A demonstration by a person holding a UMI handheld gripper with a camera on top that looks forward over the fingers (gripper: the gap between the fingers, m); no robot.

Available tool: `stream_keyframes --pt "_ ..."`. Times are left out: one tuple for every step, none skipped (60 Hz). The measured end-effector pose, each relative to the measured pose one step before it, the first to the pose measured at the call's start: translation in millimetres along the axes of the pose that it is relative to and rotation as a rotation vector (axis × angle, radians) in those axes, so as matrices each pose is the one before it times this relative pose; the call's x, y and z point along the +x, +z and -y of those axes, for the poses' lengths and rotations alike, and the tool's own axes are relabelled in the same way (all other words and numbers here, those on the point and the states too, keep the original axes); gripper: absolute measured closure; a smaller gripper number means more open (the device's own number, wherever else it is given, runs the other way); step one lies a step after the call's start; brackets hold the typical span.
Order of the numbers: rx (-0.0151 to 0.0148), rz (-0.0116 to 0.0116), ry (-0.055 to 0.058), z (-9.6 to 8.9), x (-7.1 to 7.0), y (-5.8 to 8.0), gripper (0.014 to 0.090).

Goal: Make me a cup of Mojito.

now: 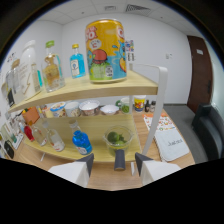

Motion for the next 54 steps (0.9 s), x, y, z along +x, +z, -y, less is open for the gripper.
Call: stream_keyframes --pt "-0.00770 -0.00250 0.0022 -0.18 1.54 3.50 0.0306" --pt "-0.00550 -0.00192 0.0032 -0.69 0.97 2.69 0.0328" --pt "-0.00779 -0.00281 0.0029 -0.49 1.31 2.95 0.0353" --pt "-0.00751 -0.00220 0.0024 -0.26 1.49 3.05 0.0383" --pt "-0.00890 -0.00334 0.0009 -0.12 1.30 2.22 0.0413" --pt "-0.00711 -0.00056 0.0003 -0.47 0.37 2.71 0.0443" --pt "-0.00598 -0.00184 -0.0004 -0.29 1.11 2.37 0.0475" --pt "-0.00535 -0.00173 -0.0012 -0.31 1.01 1.90 0.0505" --pt "-0.00646 -0.00281 -0.0018 -0.69 1.16 1.85 0.0531" --pt "-0.00820 -0.00292 -0.0019 -1.11 1.06 1.67 0.0551" --pt "-0.00868 -0.00049 -0.0011 -1.12 0.49 1.28 0.0571" --pt "-0.00804 0.00462 -0.0002 -0.89 -0.47 1.10 0.0592" --pt "-0.00889 0.00736 -0.0003 -1.22 -1.11 1.13 0.0620" --pt "-0.00752 0.00595 0.0006 -1.29 -1.07 1.97 0.0650" --pt "-0.00890 0.00437 0.0000 -1.34 -0.57 1.05 0.0684" --pt "-0.00702 0.00180 0.0002 -1.15 -0.06 0.82 0.0718" --pt "-0.00708 0.00074 -0.0001 -1.25 0.16 0.82 0.0751" --pt "-0.00769 -0.00155 -0.0014 -1.45 0.74 0.83 0.0775" --pt "-0.00885 -0.00471 -0.0025 -1.72 1.31 0.69 0.0797" --pt "-0.00835 0.00026 -0.0028 -1.47 0.01 0.71 0.0809" --pt "-0.00312 0.00049 -0.0007 -0.32 0.15 0.40 0.0820" --pt "0.00201 0.00104 0.0005 0.39 -0.21 0.17 0.0833" --pt "0.00181 0.00154 -0.0004 0.52 -0.11 -0.07 0.0853" --pt "0.00215 0.00085 -0.0013 0.57 -0.12 -0.11 0.0861" --pt "0.00198 -0.00171 -0.0019 0.46 0.32 -0.14 0.0861" --pt "0.00018 -0.00093 -0.0030 0.06 0.12 -0.17 0.0862" --pt "-0.00336 -0.00147 -0.0045 -0.30 0.38 0.07 0.0868" --pt "-0.00254 -0.00266 -0.0043 -0.54 0.45 -0.11 0.0867" --pt "-0.00162 -0.00078 -0.0040 -0.15 0.00 -0.01 0.0870" --pt "-0.00112 -0.00290 -0.0041 -0.04 0.64 -0.01 0.0872" --pt "-0.00006 -0.00244 -0.0019 0.16 0.45 -0.14 0.0875" --pt "-0.00109 -0.00255 0.0005 -0.12 0.36 -0.20 0.0875" --pt "-0.00138 -0.00092 0.0017 -0.23 -0.01 -0.48 0.0878" --pt "-0.00089 0.00080 0.0022 -0.08 -0.29 -0.53 0.0878" --pt "0.00079 0.00207 0.0022 0.22 -0.53 -0.64 0.0880" --pt "0.00161 0.00141 0.0020 0.28 -0.36 -0.69 0.0881" --pt "0.00248 -0.00048 0.0010 0.24 -0.16 -0.74 0.0882" --pt "0.00251 -0.00313 -0.0001 0.23 0.39 -0.90 0.0883" --pt "0.00574 -0.00403 -0.0006 0.81 0.54 -1.18 0.0883" --pt "0.00695 -0.00274 0.0001 1.16 0.13 -1.89 0.0884" --pt "0.00784 -0.00275 -0.0003 1.05 -0.01 -1.86 0.0884" --pt "0.00824 -0.00215 -0.0010 1.19 -0.21 -2.20 0.0885" --pt "0.00655 -0.00133 -0.0008 0.87 -0.64 -2.57 0.0886" --pt "0.00691 -0.00020 -0.0001 0.91 -0.94 -2.74 0.0886" --pt "0.00642 0.00186 0.0002 0.83 -1.53 -2.94 0.0886" --pt "0.00296 0.00361 0.0007 0.25 -2.14 -3.28 0.0886" --pt "0.00346 0.00403 0.0030 0.39 -1.98 -2.99 0.0886" --pt "0.00656 0.00320 0.0078 0.81 -1.92 -3.37 0.0887" --pt "0.00776 0.00345 0.0088 0.67 -2.27 -3.43 0.0886" --pt "0.00406 0.00473 0.0031 -0.18 -2.50 -3.44 0.0886" --pt "0.00023 0.00363 -0.0009 -0.94 -2.29 -3.28 0.0886" --pt "0.00365 -0.00149 0.0009 -0.22 -1.46 -3.43 0.0886" --pt "0.00640 -0.00318 0.0039 -0.12 -1.58 -3.40 0.0886" --pt "0.00682 -0.00114 0.0013 -0.47 -2.02 -3.01 0.0885"
